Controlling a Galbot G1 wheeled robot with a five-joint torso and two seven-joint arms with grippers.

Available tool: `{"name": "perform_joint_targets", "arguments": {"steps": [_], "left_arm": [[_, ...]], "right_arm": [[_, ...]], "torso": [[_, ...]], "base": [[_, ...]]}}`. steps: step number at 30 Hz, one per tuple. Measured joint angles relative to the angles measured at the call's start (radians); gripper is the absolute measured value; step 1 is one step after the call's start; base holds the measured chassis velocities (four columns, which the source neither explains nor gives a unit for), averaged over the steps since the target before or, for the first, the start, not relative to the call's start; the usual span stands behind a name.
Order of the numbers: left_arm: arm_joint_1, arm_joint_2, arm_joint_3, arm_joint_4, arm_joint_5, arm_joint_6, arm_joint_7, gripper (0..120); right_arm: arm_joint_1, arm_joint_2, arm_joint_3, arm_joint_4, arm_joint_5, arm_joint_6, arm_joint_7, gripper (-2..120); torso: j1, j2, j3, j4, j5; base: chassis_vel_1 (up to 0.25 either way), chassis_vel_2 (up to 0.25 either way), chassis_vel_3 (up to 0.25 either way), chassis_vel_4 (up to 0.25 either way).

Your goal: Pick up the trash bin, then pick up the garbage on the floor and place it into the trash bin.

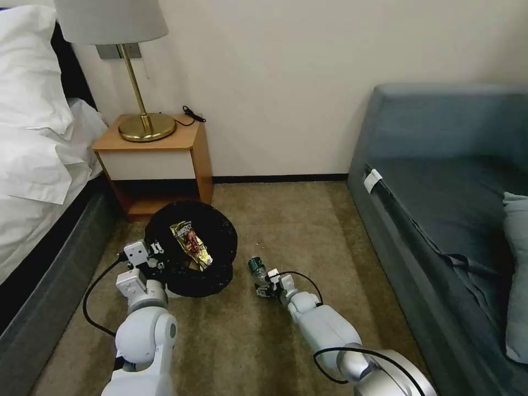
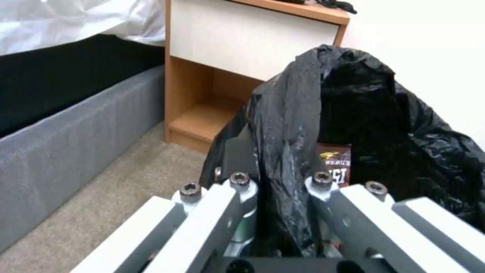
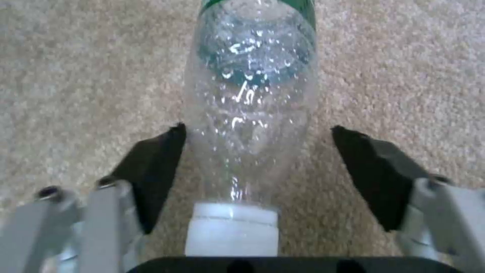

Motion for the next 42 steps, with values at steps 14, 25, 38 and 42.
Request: {"name": "perform_joint_targets", "arguments": {"steps": [14,25,38,42], "left_arm": [[-0.008,-0.001,0.001,0.007,-0.004,0.000,-0.002,5],[-0.015,0.000,0.001,0.016,-0.008,0.000,-0.003,5],[-0.054,0.004,0.005,0.064,-0.024,-0.003,-0.003,5],[-0.072,0.006,0.007,0.076,-0.024,-0.002,-0.002,5]], "right_arm": [[0.004,0.000,0.020,-0.009,-0.027,0.019,0.001,28],[0.003,-0.001,0.064,0.002,-0.029,0.053,0.030,28],[-0.066,-0.024,-0.023,0.597,0.245,0.068,0.223,28],[-0.085,-0.055,-0.091,0.766,0.249,0.064,0.254,28]], "torso": [[0.000,0.000,0.000,0.0000,0.0000],[0.000,0.000,0.000,-0.0001,0.0000],[0.000,0.000,0.000,0.0001,-0.0002],[0.000,0.000,0.000,0.0000,0.0000]], "base": [[0.000,0.000,0.000,0.000],[0.000,0.000,0.000,0.000],[0.000,0.000,0.000,0.000],[0.000,0.000,0.000,0.000]]}}
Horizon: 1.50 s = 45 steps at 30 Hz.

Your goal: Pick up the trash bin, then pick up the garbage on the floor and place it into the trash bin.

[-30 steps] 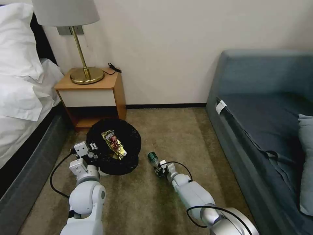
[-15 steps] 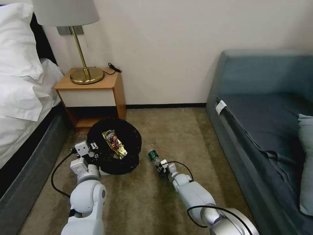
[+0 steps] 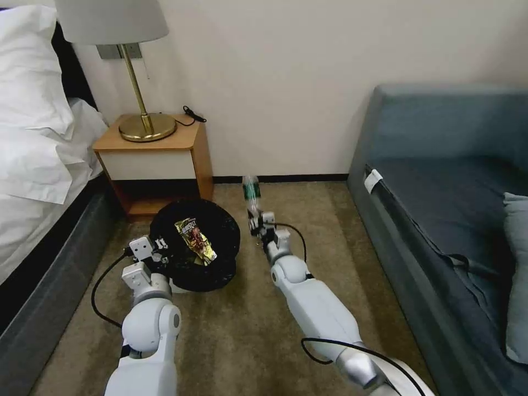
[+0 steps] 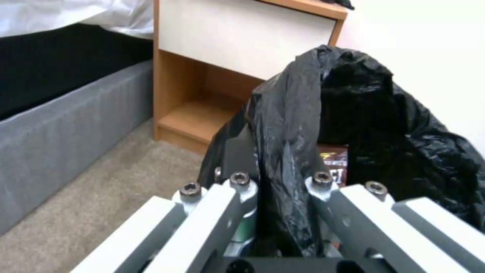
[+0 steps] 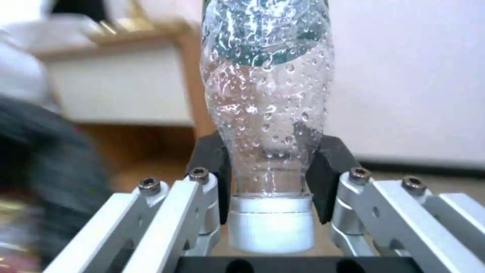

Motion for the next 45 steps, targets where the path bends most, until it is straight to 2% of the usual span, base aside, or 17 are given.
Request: {"name": "perform_joint_targets", "arguments": {"steps": [1,3,6,9,15,23,26,31,32,34,35,36,38,39,41,44,45], "left_arm": [[0.000,0.000,0.000,0.000,0.000,0.000,0.000,5],[-0.008,0.001,0.002,0.002,0.000,0.005,0.000,5],[-0.015,0.003,0.002,0.007,0.000,0.006,-0.001,5],[-0.016,0.003,0.005,0.013,0.000,0.006,-0.001,5],[-0.017,-0.001,0.013,0.020,0.002,0.006,-0.001,5],[-0.024,-0.004,0.018,0.026,0.009,0.007,0.000,5],[-0.033,-0.011,0.021,0.036,0.018,0.007,-0.001,5],[-0.039,-0.016,0.025,0.042,0.023,0.006,-0.001,5],[-0.045,-0.020,0.030,0.047,0.025,0.006,-0.001,5],[-0.046,-0.020,0.029,0.047,0.026,0.006,-0.001,5],[-0.049,-0.021,0.028,0.048,0.026,0.006,-0.001,5],[-0.049,-0.021,0.028,0.048,0.026,0.006,-0.001,5],[-0.052,-0.019,0.028,0.048,0.025,0.008,-0.001,5],[-0.052,-0.019,0.028,0.048,0.025,0.008,-0.001,5],[-0.054,-0.019,0.028,0.048,0.024,0.008,-0.001,5],[-0.055,-0.018,0.028,0.048,0.023,0.009,-0.001,5],[-0.057,-0.015,0.026,0.056,0.016,0.009,-0.001,5]], "right_arm": [[0.000,0.000,0.000,0.000,0.000,0.000,0.000,28],[-0.008,-0.022,-0.059,0.105,0.008,-0.019,0.016,28],[-0.009,-0.050,-0.124,0.185,0.036,-0.054,0.036,28],[-0.011,-0.077,-0.196,0.226,0.051,-0.080,0.052,28],[-0.027,-0.101,-0.291,0.205,0.037,-0.086,0.068,28],[-0.054,-0.125,-0.326,0.175,-0.010,-0.086,0.070,28],[-0.059,-0.133,-0.321,0.186,-0.023,-0.085,0.073,41],[-0.058,-0.139,-0.317,0.209,-0.016,-0.094,0.081,51],[-0.054,-0.149,-0.315,0.244,0.021,-0.113,0.099,62],[-0.053,-0.151,-0.315,0.248,0.023,-0.115,0.101,64],[-0.051,-0.156,-0.312,0.261,0.029,-0.120,0.105,73],[-0.051,-0.156,-0.312,0.261,0.029,-0.120,0.105,73],[-0.050,-0.158,-0.307,0.272,0.032,-0.125,0.111,85],[-0.050,-0.158,-0.307,0.272,0.032,-0.125,0.111,85],[-0.049,-0.159,-0.293,0.282,0.032,-0.127,0.116,94],[-0.049,-0.160,-0.287,0.286,0.032,-0.128,0.117,97],[-0.053,-0.163,-0.225,0.323,0.036,-0.135,0.121,99]], "torso": [[0.000,0.000,0.000,0.0000,0.0000],[0.000,0.000,0.000,0.0000,0.0000],[0.000,0.000,0.000,0.0000,0.0001],[0.000,0.000,0.000,0.0001,0.0000],[0.000,0.000,0.000,0.0001,0.0000],[0.000,0.000,0.000,0.0000,0.0001],[0.000,0.000,0.000,0.0000,0.0000],[0.000,0.000,0.000,0.0000,0.0002],[0.000,0.000,0.000,-0.0001,0.0001],[0.000,0.000,0.000,-0.0001,0.0001],[0.000,0.000,0.000,0.0000,0.0001],[0.000,0.000,0.000,0.0000,0.0001],[0.000,0.000,0.000,0.0000,0.0001],[0.000,0.000,0.000,0.0000,0.0001],[0.000,0.000,0.000,0.0000,0.0001],[0.000,0.000,0.000,0.0001,0.0001],[0.000,0.000,0.000,0.0002,0.0002]], "base": [[0.000,0.000,0.000,0.000],[0.000,0.000,0.000,0.000],[0.000,0.000,0.000,0.000],[0.000,0.000,0.000,0.000],[0.000,0.000,0.000,0.000],[0.000,0.000,0.000,0.000],[0.000,0.000,0.000,0.000],[0.000,0.000,0.000,0.000],[0.000,0.000,0.000,0.000],[0.000,0.000,0.000,0.000],[0.000,0.000,0.000,0.000],[0.000,0.000,0.000,0.000],[0.000,0.000,0.000,0.000],[0.000,0.000,0.000,0.000],[0.000,0.000,0.000,0.000],[0.000,0.000,0.000,0.000],[0.000,0.000,0.000,0.000]]}}
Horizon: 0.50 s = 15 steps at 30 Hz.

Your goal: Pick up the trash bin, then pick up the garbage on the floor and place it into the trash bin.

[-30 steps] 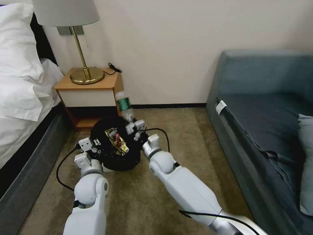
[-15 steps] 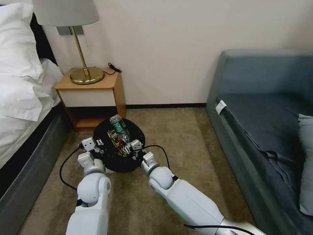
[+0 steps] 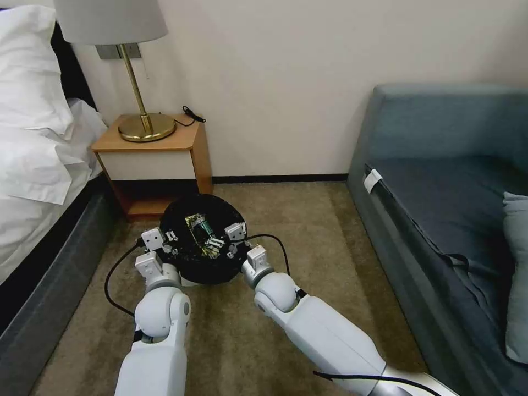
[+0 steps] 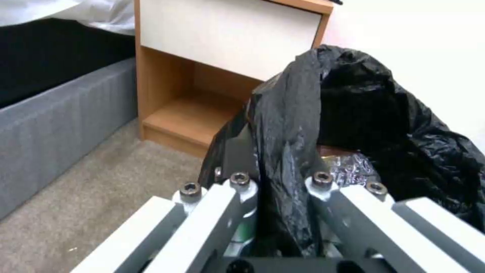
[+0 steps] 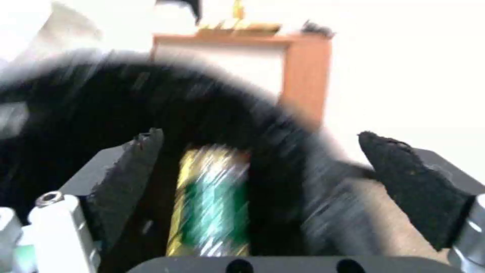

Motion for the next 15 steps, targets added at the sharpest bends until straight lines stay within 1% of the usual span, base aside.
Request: {"name": "perform_joint_targets", "arguments": {"steps": [1,2,3,4,5,6,7,8,9,10,11,12,13,14,15], "left_arm": [[-0.003,0.003,-0.003,0.010,-0.006,0.000,-0.002,5],[-0.003,0.003,-0.003,0.010,-0.006,0.000,-0.002,5],[-0.012,0.007,-0.007,0.027,-0.029,0.000,-0.011,5],[-0.012,0.007,-0.007,0.027,-0.029,0.000,-0.011,5],[-0.021,0.009,-0.011,0.043,-0.067,-0.001,-0.022,5],[-0.021,0.009,-0.011,0.043,-0.067,-0.001,-0.022,5],[-0.031,0.010,-0.015,0.058,-0.099,-0.006,-0.030,5],[-0.065,0.011,-0.030,0.119,-0.185,-0.037,-0.049,5],[-0.088,0.013,-0.043,0.159,-0.233,-0.060,-0.059,5],[-0.088,0.013,-0.043,0.159,-0.233,-0.060,-0.059,5],[-0.126,0.020,-0.062,0.217,-0.317,-0.092,-0.076,5],[-0.126,0.020,-0.062,0.217,-0.317,-0.092,-0.076,5],[-0.158,0.027,-0.078,0.261,-0.399,-0.112,-0.086,5],[-0.200,0.035,-0.089,0.317,-0.486,-0.136,-0.093,5],[-0.200,0.035,-0.089,0.317,-0.486,-0.136,-0.093,5]], "right_arm": [[-0.005,-0.005,0.045,0.024,0.006,-0.003,0.001,100],[-0.005,-0.005,0.045,0.024,0.006,-0.003,0.001,100],[-0.022,-0.016,0.117,0.060,0.015,-0.007,0.001,100],[-0.022,-0.016,0.117,0.060,0.015,-0.007,0.001,100],[-0.043,-0.027,0.182,0.091,0.025,-0.008,0.001,100],[-0.043,-0.027,0.182,0.091,0.025,-0.008,0.001,100],[-0.060,-0.035,0.220,0.108,0.031,-0.008,0.001,100],[-0.113,-0.052,0.308,0.148,0.055,-0.009,-0.001,100],[-0.142,-0.063,0.349,0.167,0.080,-0.014,0.001,100],[-0.142,-0.063,0.349,0.167,0.080,-0.014,0.001,100],[-0.184,-0.073,0.404,0.191,0.112,-0.024,0.007,100],[-0.184,-0.073,0.404,0.191,0.112,-0.024,0.007,100],[-0.215,-0.079,0.447,0.203,0.121,-0.024,0.007,100],[-0.248,-0.082,0.497,0.221,0.125,-0.021,0.001,100],[-0.248,-0.082,0.497,0.221,0.125,-0.021,0.001,100]], "torso": [[0.000,0.000,0.000,0.0000,0.0000],[0.000,0.000,0.000,0.0000,0.0000],[0.000,0.000,0.000,0.0000,-0.0001],[0.000,0.000,0.000,0.0000,-0.0001],[0.000,0.000,0.000,0.0000,0.0001],[0.000,0.000,0.000,0.0000,0.0001],[0.000,0.000,0.000,0.0000,0.0000],[0.000,0.000,0.000,-0.0006,0.0000],[0.000,0.000,0.000,-0.0005,-0.0003],[0.000,0.000,0.000,-0.0005,-0.0003],[0.000,0.000,0.000,-0.0005,-0.0001],[0.000,0.000,0.000,-0.0005,-0.0001],[0.000,0.000,0.000,-0.0003,0.0004],[0.000,0.000,0.000,0.0000,0.0001],[0.000,0.000,0.000,0.0000,0.0001]], "base": [[0.000,0.000,0.000,0.000],[0.000,0.000,0.000,0.000],[0.000,0.000,0.000,0.000],[0.000,0.000,0.000,0.000],[0.000,0.000,0.000,0.000],[0.000,0.000,0.000,0.000],[0.000,0.000,0.000,0.000],[0.000,0.000,0.000,0.000],[0.000,0.000,0.000,0.000],[0.000,0.000,0.000,0.000],[0.000,0.000,0.000,0.000],[0.000,0.000,0.000,0.000],[0.000,0.000,0.000,0.000],[0.000,0.000,0.000,0.000],[0.000,0.000,0.000,0.000]]}}
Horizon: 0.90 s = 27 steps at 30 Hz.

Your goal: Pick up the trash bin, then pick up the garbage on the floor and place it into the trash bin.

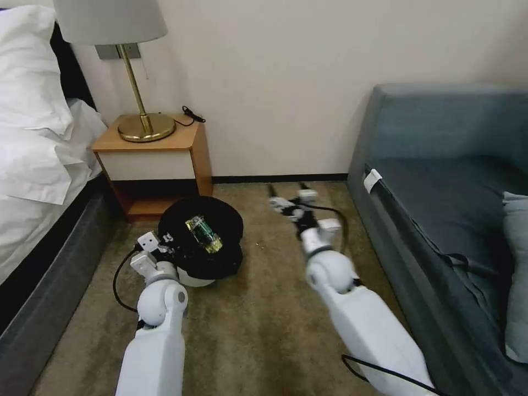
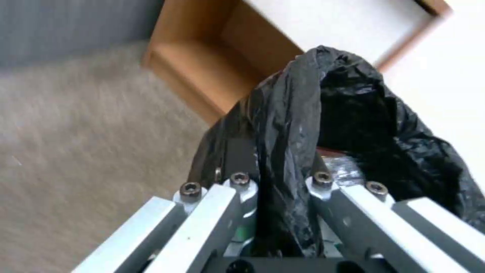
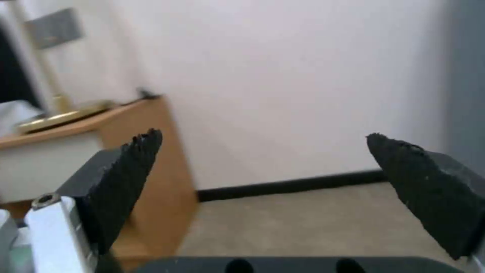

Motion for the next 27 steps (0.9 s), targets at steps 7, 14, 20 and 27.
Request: {"name": "perform_joint_targets", "arguments": {"steps": [7,14,20,27], "left_arm": [[-0.138,0.011,-0.006,0.242,-0.097,-0.124,-0.005,5],[-0.144,0.010,0.005,0.307,-0.081,-0.137,-0.007,5],[-0.113,0.024,-0.003,0.262,-0.011,-0.147,0.003,18],[-0.030,0.034,-0.002,0.089,0.145,-0.139,0.020,41]], "right_arm": [[-0.107,-0.007,0.120,0.066,0.002,0.018,-0.019,100],[-0.131,-0.007,0.149,0.067,-0.005,0.033,-0.033,100],[-0.115,0.009,0.124,0.040,0.016,0.088,-0.028,100],[-0.098,0.020,0.119,0.000,-0.006,0.130,-0.027,100]], "torso": [[0.000,0.000,0.000,-0.0004,-0.0001],[0.000,0.000,0.000,-0.0003,-0.0003],[0.000,0.000,0.000,-0.0002,-0.0003],[0.000,0.000,0.000,-0.0001,0.0000]], "base": [[0.000,0.000,0.000,0.000],[0.000,0.000,0.000,0.000],[0.000,0.000,0.000,0.000],[0.000,0.000,0.000,0.000]]}}
